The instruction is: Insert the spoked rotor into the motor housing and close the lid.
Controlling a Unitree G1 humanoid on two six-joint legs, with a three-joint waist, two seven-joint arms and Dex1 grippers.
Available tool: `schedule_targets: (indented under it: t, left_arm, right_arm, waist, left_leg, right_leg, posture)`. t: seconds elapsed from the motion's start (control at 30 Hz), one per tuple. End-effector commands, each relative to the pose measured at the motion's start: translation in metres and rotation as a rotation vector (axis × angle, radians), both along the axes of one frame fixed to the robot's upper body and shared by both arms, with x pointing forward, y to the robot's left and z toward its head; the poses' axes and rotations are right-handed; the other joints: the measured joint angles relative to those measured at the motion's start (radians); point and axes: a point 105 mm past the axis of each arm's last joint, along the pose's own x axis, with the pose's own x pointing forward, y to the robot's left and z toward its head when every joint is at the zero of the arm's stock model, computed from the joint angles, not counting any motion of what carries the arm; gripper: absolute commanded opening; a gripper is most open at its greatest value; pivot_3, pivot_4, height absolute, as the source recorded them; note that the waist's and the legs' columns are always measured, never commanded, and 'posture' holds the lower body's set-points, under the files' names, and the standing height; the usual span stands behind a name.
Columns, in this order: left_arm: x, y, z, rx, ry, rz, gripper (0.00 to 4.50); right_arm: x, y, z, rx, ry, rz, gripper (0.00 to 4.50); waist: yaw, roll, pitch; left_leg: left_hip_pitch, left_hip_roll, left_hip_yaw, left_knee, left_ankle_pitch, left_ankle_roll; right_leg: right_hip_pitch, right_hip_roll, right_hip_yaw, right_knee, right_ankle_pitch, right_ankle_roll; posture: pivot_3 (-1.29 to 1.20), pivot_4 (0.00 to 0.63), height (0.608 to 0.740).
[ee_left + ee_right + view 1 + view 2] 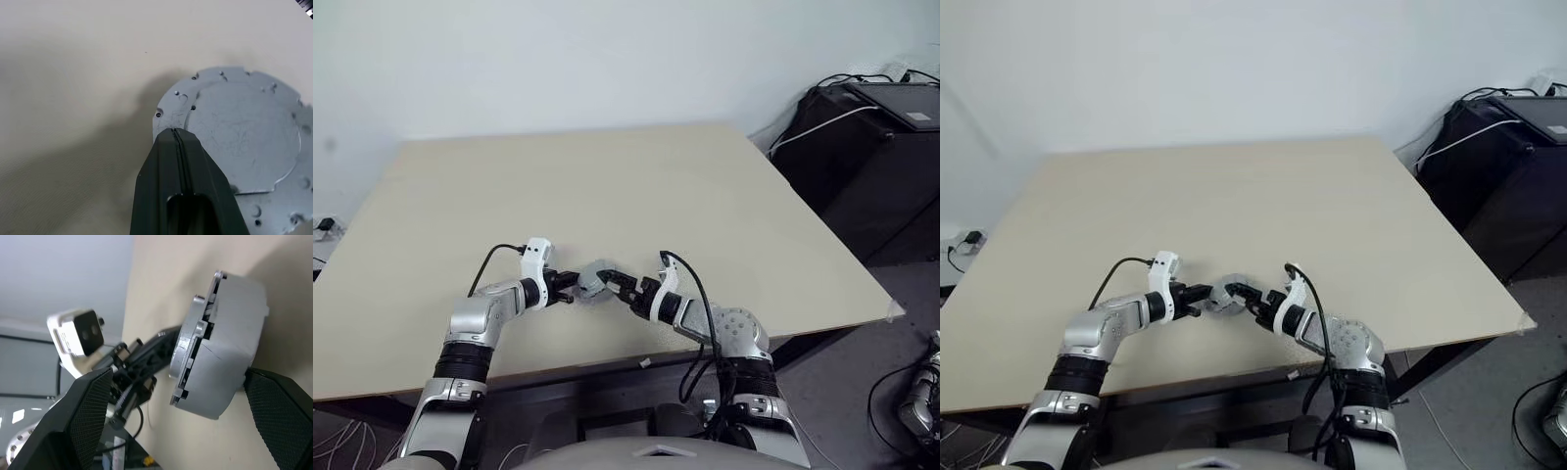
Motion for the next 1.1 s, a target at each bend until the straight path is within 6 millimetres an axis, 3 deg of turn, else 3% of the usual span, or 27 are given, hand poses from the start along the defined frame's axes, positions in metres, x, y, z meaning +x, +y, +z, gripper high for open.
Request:
schedule_targets:
  t: [0.03,0.2,0.37,0.47,0.7,0.77,1.1]
  left_arm:
    - [-0.015,-0.02,-0.016,-0.02,0.075,-0.069,0.0]
    - [-0.015,-0.02,-0.016,-0.017,0.073,-0.064,0.0]
    - [-0.015,-0.02,-0.016,-0.016,0.071,-0.065,0.0]
    - [-0.015,-0.021,-0.016,-0.017,0.071,-0.064,0.0]
    - [-0.014,-0.021,-0.016,-0.021,0.068,-0.059,0.0]
    - [-0.014,-0.021,-0.016,-0.023,0.067,-0.058,0.0]
    - [-0.015,-0.022,-0.017,-0.023,0.065,-0.058,0.0]
  right_arm:
    - [0.002,0.034,0.03,0.094,-0.082,0.049,4.46]
    - [-0.002,0.038,0.016,0.009,-0.046,0.08,4.46]
    - [-0.006,0.041,0.017,0.015,-0.043,0.105,4.46]
    - [-0.006,0.042,0.017,0.02,-0.041,0.103,3.89]
    - [-0.008,0.039,0.014,0.009,-0.028,0.096,1.71]
    - [-0.009,0.039,0.012,-0.002,-0.023,0.099,1.33]
    - [-0.01,0.037,0.006,-0.075,-0.048,0.093,1.27]
  waist:
    - [0.0,0.0,0.0]
    - [-0.002,0.0,0.0]
    - [-0.003,0.0,0.0]
    - [-0.004,0.0,0.0]
    - [-0.003,0.0,0.0]
    - [-0.003,0.0,0.0]
    - [-0.002,0.0,0.0]
  left_leg:
    - [0.0,0.0,0.0,0.0,0.0,0.0]
    - [0.0,0.0,0.0,-0.001,0.0,0.0]
    - [0.0,0.001,0.0,0.0,0.0,0.0]
    - [0.0,0.001,0.0,0.0,0.0,0.0]
    - [0.0,0.001,0.0,-0.001,0.0,0.0]
    - [0.0,0.001,0.0,0.0,0.0,0.0]
    - [0.001,0.001,0.0,0.0,0.0,0.0]
  right_leg:
    - [0.0,0.0,0.0,0.0,0.0,0.0]
    - [0.001,0.0,0.0,0.0,-0.001,0.0]
    - [0.001,0.001,0.0,0.001,-0.001,0.0]
    - [0.001,0.001,0.0,0.001,-0.001,0.0]
    - [0.001,0.001,0.0,0.001,-0.001,0.0]
    - [0.001,0.001,0.0,0.001,-0.001,0.0]
    - [0.001,0.001,0.0,0.001,-0.001,0.0]
  posture:
    - [0.0,0.0,0.74]
    - [0.0,0.0,0.74]
    - [0.0,0.0,0.74]
    - [0.0,0.0,0.74]
    - [0.0,0.0,0.74]
    - [0.0,0.0,0.74]
    - [0.0,0.0,0.74]
